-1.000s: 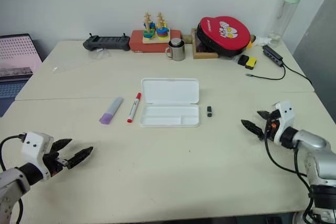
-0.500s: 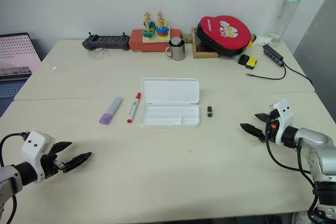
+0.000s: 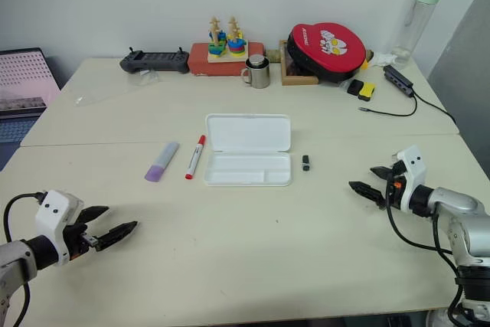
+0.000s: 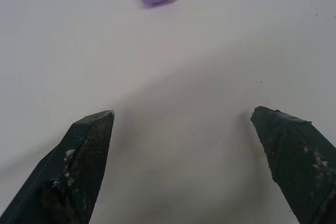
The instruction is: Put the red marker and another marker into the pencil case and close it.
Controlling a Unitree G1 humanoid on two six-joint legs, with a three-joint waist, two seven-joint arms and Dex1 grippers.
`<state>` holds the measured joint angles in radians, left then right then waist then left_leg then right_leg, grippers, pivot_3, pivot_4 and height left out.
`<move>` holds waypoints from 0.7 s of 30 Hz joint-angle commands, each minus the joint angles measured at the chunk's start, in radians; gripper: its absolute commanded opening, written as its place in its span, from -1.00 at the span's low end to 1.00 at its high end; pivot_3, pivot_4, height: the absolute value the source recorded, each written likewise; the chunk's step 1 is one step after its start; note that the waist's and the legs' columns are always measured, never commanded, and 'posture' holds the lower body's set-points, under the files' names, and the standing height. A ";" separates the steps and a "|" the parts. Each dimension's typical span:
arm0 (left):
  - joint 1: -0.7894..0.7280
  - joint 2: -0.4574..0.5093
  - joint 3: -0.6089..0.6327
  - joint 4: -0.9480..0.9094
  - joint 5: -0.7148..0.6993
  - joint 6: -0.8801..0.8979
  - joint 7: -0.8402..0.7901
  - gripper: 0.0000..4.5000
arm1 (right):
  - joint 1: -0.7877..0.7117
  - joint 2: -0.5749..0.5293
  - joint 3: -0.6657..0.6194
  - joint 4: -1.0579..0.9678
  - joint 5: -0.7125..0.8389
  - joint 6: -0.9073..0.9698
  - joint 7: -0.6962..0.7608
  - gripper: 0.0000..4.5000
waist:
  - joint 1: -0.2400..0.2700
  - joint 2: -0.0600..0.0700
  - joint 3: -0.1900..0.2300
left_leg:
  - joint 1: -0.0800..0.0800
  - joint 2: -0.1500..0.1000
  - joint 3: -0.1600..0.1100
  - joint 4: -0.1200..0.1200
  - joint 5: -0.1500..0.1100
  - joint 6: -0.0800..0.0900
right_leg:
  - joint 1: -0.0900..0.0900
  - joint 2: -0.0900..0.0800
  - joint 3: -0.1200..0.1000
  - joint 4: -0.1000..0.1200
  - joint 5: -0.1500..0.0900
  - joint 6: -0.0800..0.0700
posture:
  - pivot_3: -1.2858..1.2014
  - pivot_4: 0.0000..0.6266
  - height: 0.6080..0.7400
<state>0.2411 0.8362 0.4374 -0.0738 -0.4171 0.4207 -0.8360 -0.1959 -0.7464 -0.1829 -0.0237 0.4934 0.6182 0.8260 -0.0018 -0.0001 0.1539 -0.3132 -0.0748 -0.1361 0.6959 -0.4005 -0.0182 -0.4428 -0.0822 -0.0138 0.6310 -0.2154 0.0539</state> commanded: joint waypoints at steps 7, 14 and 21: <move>-0.206 -0.011 -0.023 -0.254 -0.225 0.190 0.010 1.00 | -0.162 -0.016 0.081 -0.151 0.044 0.084 0.051 0.97 | 0.000 0.000 0.001 | -0.001 0.000 0.000 0.002 0.000 0.000 | 0.000 0.000 0.000 0.000 0.001 0.001 | 0.03 -0.52 1.00; -0.356 -0.063 -0.247 -0.338 -0.231 0.218 -0.015 1.00 | -0.411 0.033 0.478 -0.093 -0.150 0.074 0.179 0.97 | -0.011 0.000 0.001 | -0.001 0.000 0.001 0.001 0.000 0.000 | -0.001 0.000 0.000 -0.001 0.002 0.000 | 0.03 -0.52 1.00; -0.410 -0.078 -0.344 -0.303 -0.176 0.156 -0.057 1.00 | -0.592 0.200 0.631 0.102 -0.277 0.019 0.201 0.97 | -0.024 -0.001 0.002 | -0.002 -0.001 0.001 0.002 0.000 0.000 | -0.003 0.000 -0.001 -0.002 0.002 0.000 | 0.03 -0.52 1.00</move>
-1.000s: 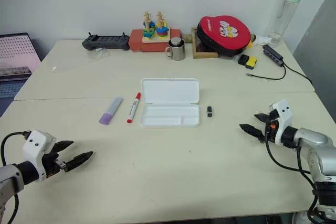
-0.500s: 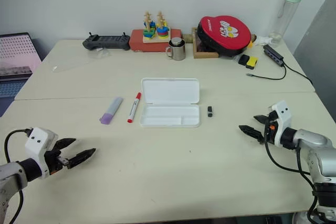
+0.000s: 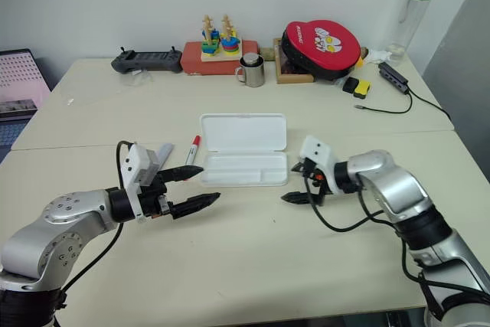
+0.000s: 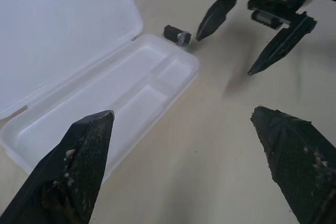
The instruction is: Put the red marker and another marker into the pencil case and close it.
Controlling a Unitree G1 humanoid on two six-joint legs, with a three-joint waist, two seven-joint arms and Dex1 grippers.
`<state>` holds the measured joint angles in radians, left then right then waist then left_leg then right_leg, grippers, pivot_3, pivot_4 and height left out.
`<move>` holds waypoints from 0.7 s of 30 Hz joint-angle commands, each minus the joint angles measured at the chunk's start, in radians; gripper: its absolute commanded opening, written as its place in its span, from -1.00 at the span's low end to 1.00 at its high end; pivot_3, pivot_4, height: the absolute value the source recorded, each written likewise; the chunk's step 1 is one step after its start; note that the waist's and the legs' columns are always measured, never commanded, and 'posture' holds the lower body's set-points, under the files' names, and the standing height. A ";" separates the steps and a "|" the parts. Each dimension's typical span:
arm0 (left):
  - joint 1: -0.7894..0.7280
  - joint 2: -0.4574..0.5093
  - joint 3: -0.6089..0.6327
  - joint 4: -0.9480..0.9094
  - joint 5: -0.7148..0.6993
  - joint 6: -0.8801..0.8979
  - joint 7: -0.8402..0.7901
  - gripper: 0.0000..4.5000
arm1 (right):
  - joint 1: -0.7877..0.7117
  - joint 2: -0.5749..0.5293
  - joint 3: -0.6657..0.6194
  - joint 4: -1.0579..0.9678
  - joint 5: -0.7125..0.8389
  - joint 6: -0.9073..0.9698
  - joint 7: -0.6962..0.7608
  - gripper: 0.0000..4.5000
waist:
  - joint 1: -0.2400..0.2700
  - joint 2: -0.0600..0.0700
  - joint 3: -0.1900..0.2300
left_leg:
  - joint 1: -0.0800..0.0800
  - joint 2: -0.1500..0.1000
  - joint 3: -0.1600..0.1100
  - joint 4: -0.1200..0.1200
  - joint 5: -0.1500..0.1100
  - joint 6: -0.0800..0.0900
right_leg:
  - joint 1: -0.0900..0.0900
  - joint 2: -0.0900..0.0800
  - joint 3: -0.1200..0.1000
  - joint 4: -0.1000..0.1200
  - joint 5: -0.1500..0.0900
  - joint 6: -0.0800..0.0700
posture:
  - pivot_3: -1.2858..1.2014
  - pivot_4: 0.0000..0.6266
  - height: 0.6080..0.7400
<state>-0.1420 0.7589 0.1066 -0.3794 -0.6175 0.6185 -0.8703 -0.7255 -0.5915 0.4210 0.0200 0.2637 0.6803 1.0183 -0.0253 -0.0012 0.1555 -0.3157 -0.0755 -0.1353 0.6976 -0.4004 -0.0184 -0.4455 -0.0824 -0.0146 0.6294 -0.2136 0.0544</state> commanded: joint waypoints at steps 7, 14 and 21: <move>-0.050 -0.014 -0.025 0.049 0.062 -0.092 -0.028 1.00 | -0.130 0.123 0.095 0.194 -0.133 -0.055 0.053 0.81 | -0.004 0.000 0.000 | 0.000 -0.001 0.000 0.000 0.000 0.000 | -0.001 0.000 -0.002 0.000 0.000 0.000 | 0.03 -0.52 1.00; -0.068 -0.035 -0.021 0.076 0.084 -0.116 -0.016 1.00 | -0.143 0.153 0.121 0.220 -0.187 -0.044 0.073 0.14 | -0.004 0.000 0.000 | 0.000 0.000 0.000 0.000 0.000 0.000 | -0.001 0.000 -0.002 0.001 0.000 0.000 | 0.03 -0.52 1.00; -0.071 -0.048 -0.025 0.072 0.094 -0.122 -0.012 1.00 | -0.140 0.176 0.121 0.233 -0.230 -0.062 0.066 -0.66 | -0.005 0.000 0.000 | 0.000 0.000 0.000 0.000 0.000 0.000 | -0.002 0.000 -0.002 0.002 0.000 0.000 | 0.03 -0.52 1.00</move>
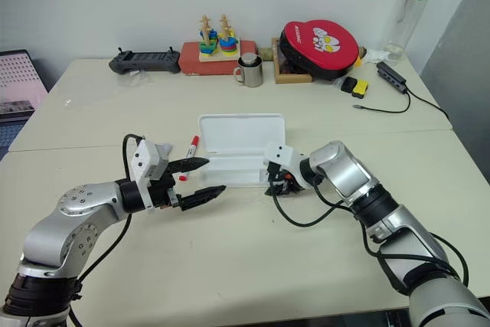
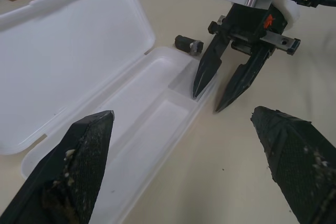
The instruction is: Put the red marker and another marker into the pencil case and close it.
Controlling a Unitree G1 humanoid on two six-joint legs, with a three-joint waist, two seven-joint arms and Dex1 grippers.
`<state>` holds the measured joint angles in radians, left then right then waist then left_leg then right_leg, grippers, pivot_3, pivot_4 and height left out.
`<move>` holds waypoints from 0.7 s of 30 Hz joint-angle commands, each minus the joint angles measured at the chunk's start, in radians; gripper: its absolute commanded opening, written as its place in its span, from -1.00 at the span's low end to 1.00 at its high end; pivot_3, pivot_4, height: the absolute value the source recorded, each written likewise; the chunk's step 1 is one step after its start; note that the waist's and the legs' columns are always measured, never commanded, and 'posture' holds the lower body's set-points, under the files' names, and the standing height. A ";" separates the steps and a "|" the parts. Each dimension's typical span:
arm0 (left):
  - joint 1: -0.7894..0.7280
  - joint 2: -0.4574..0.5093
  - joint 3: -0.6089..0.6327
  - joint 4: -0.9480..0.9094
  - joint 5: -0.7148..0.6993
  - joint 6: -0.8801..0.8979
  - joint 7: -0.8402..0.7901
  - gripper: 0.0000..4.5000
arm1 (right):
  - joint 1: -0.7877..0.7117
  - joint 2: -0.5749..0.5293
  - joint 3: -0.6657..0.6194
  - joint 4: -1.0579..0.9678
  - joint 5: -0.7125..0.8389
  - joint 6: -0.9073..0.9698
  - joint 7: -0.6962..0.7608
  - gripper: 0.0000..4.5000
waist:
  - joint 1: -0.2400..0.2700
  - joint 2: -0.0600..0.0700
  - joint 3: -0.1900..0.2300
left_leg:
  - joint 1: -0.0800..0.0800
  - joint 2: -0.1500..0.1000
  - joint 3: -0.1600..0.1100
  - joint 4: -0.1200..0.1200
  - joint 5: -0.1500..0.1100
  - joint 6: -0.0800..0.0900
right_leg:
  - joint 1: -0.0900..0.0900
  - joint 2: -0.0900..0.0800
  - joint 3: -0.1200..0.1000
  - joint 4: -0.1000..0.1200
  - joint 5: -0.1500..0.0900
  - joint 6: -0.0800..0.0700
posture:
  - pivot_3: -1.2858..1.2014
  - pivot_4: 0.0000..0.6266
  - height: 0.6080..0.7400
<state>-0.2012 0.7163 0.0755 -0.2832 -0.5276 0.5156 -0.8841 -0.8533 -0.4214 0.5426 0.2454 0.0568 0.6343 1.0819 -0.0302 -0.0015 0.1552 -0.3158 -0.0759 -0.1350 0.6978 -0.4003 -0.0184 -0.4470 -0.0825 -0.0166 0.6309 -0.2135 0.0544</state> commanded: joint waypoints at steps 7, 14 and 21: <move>0.008 -0.004 0.017 -0.048 0.000 -0.014 0.001 1.00 | 0.000 0.008 -0.022 -0.010 -0.042 -0.052 0.001 -1.00 | -0.001 0.000 0.000 | 0.000 0.000 0.000 0.000 0.000 0.000 | 0.000 0.000 0.000 0.001 0.000 0.000 | 0.03 -0.52 1.00; 0.079 0.039 0.139 -0.118 -0.087 0.073 0.014 1.00 | 0.061 -0.069 -0.022 -0.220 -0.009 -0.045 0.081 -1.00 | -0.001 0.000 0.000 | -0.001 0.000 0.000 0.000 0.000 0.000 | -0.001 0.000 0.000 0.001 0.000 0.000 | 0.03 -0.52 1.00; 0.261 0.088 0.274 -0.123 -0.065 0.084 0.034 1.00 | 0.184 -0.149 0.028 -0.412 -0.007 -0.032 0.137 -1.00 | 0.000 0.000 0.000 | -0.004 0.000 0.001 0.000 0.000 0.000 | -0.004 0.000 0.000 0.001 0.000 0.000 | 0.03 -0.52 1.00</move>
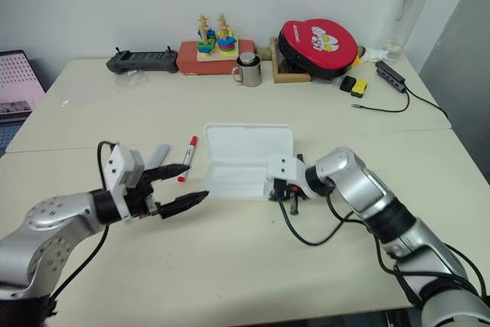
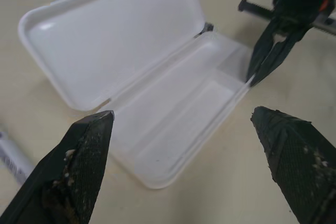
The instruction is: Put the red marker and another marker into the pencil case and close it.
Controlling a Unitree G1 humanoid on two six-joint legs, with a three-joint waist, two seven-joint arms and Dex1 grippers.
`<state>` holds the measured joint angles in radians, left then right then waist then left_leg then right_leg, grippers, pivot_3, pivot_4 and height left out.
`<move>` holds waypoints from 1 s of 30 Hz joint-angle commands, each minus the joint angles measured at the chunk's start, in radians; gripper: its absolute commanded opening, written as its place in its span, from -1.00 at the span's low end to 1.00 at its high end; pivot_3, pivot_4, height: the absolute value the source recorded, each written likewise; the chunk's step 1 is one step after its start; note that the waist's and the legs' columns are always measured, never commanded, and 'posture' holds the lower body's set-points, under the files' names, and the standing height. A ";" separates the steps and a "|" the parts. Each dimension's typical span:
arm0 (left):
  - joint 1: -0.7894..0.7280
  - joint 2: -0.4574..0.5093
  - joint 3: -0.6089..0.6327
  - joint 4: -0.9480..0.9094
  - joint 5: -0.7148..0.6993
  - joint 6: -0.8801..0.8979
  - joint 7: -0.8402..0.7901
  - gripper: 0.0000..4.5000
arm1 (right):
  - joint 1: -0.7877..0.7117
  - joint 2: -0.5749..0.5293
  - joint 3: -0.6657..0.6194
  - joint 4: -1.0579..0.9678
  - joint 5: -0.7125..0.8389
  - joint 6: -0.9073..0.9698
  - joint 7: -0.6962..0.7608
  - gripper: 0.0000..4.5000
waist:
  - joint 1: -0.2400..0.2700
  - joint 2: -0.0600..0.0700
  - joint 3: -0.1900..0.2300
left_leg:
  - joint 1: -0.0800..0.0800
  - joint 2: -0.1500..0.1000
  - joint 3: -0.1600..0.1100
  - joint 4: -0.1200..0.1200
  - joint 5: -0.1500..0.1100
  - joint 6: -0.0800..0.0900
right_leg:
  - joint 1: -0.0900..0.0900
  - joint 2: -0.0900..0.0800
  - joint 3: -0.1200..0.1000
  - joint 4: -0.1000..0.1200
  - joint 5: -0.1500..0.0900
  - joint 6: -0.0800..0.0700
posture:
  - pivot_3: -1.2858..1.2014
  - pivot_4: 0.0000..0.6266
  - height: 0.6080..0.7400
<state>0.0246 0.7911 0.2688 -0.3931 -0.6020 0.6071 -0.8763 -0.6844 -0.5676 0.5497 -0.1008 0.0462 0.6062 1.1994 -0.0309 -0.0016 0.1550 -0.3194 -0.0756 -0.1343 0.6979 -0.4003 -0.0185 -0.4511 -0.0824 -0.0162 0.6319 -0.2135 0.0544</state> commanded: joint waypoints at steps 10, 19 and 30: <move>0.040 -0.066 0.136 0.089 0.038 -0.017 0.161 1.00 | 0.007 0.045 0.024 -0.030 -0.013 -0.033 -0.015 -0.43 | 0.001 0.000 0.000 | 0.000 0.000 0.000 0.001 0.000 0.000 | 0.000 0.000 0.000 0.002 0.000 0.000 | 0.03 -0.52 1.00; -0.046 -0.116 0.067 0.220 0.184 -0.044 0.324 1.00 | -0.034 0.153 -0.222 -0.108 0.219 0.075 -0.054 0.56 | 0.001 -0.001 0.000 | 0.000 0.000 0.000 0.001 0.000 0.000 | -0.001 0.000 0.000 0.002 0.000 0.000 | 0.03 -0.52 1.00; -0.186 -0.186 -0.055 0.264 0.205 -0.048 0.316 1.00 | -0.087 0.194 -0.311 -0.080 0.265 0.101 -0.194 0.98 | 0.002 -0.002 -0.001 | -0.001 -0.003 0.001 0.004 0.000 0.000 | -0.004 -0.003 0.000 0.011 0.000 0.000 | 0.03 -0.52 1.00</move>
<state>-0.1351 0.6022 0.2194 -0.1235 -0.4068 0.5703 -0.5571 -0.7406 -0.3760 0.2692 -0.1696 0.2966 0.7136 1.0248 -0.0290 -0.0035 0.1541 -0.3200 -0.0785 -0.1335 0.7022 -0.4003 -0.0185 -0.4552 -0.0853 -0.0160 0.6430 -0.2135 0.0541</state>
